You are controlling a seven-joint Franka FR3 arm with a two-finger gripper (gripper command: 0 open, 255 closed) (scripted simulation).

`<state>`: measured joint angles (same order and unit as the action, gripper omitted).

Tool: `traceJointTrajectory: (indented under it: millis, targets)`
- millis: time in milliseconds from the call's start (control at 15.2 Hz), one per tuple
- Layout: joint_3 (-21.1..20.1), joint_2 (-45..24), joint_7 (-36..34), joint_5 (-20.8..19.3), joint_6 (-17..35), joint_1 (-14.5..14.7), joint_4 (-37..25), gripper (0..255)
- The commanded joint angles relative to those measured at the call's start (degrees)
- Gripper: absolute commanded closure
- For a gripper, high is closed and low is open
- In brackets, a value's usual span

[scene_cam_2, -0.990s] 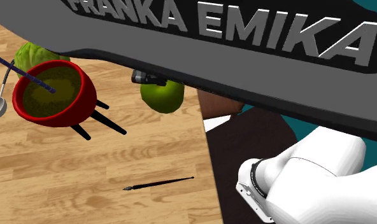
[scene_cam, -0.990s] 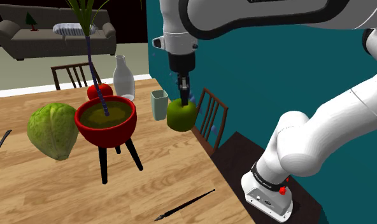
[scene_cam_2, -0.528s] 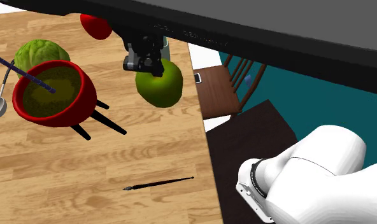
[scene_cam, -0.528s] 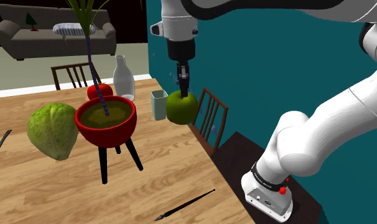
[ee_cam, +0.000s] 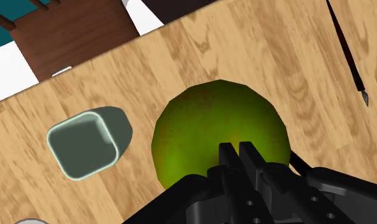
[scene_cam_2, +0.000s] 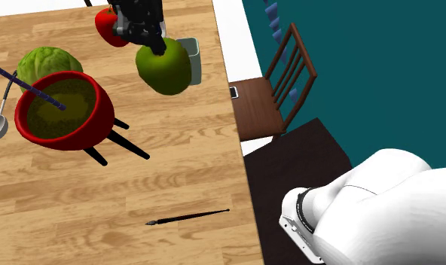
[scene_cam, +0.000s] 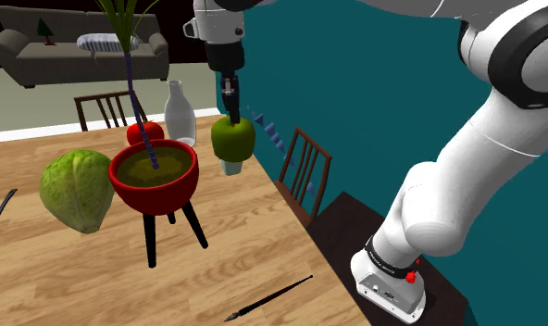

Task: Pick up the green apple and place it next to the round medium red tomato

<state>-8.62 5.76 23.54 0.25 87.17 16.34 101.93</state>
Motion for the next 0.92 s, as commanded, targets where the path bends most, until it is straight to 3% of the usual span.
traceJointTrajectory:
  millis: [0,264,528,660,792,858]
  targets:
    - [0.3,-4.7,0.6,-0.8,-0.6,-0.4,-5.4,255]
    - [0.6,-14.7,1.2,-2.3,-3.3,-0.6,-17.8,255]
    - [1.0,-26.3,1.9,-3.8,-8.1,-0.3,-34.3,255]
    - [1.3,-33.8,2.4,-4.7,-12.2,0.2,-45.8,255]
    - [1.7,-43.8,3.1,-5.7,-18.8,1.2,-62.4,255]
    - [1.7,-42.3,3.0,-5.5,-16.9,1.0,-59.0,255]
